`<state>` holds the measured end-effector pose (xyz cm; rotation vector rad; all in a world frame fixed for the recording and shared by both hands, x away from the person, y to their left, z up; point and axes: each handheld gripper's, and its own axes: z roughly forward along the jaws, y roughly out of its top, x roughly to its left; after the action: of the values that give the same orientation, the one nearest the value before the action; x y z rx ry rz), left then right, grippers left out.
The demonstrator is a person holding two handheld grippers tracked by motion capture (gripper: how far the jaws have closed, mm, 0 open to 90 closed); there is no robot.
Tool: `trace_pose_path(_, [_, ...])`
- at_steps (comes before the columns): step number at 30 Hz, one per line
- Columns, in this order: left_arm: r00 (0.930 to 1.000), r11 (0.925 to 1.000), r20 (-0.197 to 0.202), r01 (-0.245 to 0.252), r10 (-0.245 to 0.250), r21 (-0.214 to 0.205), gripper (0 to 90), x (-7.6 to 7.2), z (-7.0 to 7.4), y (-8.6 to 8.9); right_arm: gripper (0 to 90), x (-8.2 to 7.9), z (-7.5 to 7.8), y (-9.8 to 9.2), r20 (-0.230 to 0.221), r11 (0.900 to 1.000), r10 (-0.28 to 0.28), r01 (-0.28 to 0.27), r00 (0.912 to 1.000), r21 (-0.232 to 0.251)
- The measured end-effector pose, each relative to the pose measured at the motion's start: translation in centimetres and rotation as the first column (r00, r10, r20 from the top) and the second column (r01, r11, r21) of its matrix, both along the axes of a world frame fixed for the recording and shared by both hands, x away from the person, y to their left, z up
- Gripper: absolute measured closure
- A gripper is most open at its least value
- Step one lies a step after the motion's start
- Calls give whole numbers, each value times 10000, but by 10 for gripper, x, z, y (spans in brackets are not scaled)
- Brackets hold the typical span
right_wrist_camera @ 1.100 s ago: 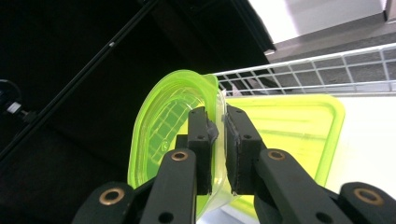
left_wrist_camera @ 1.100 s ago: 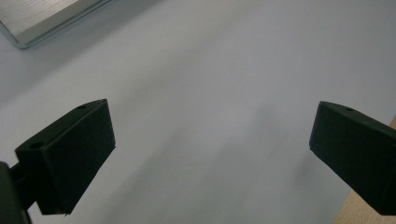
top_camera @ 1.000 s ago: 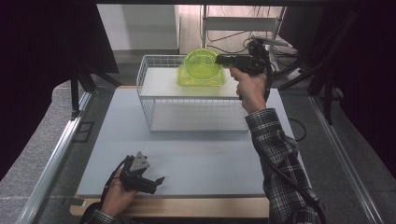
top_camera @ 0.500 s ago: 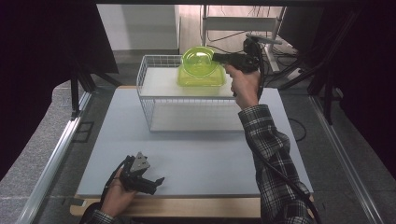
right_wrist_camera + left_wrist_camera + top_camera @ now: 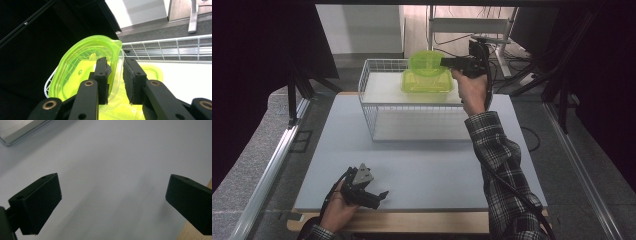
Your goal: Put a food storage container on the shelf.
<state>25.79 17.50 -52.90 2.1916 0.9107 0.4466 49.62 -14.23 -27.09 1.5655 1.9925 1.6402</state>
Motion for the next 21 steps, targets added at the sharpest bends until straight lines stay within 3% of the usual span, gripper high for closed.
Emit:
trace_pose_path(10, [10000,10000,53,-19,18,35,1,0,0,1,609,-2,0,-1,204,9999,135,-136,9997,53])
trace_pose_path(21, [10000,10000,17,-28,27,63,1,0,0,0,413,-13,-3,-10,429,9949,1004,-1002,9940,-72])
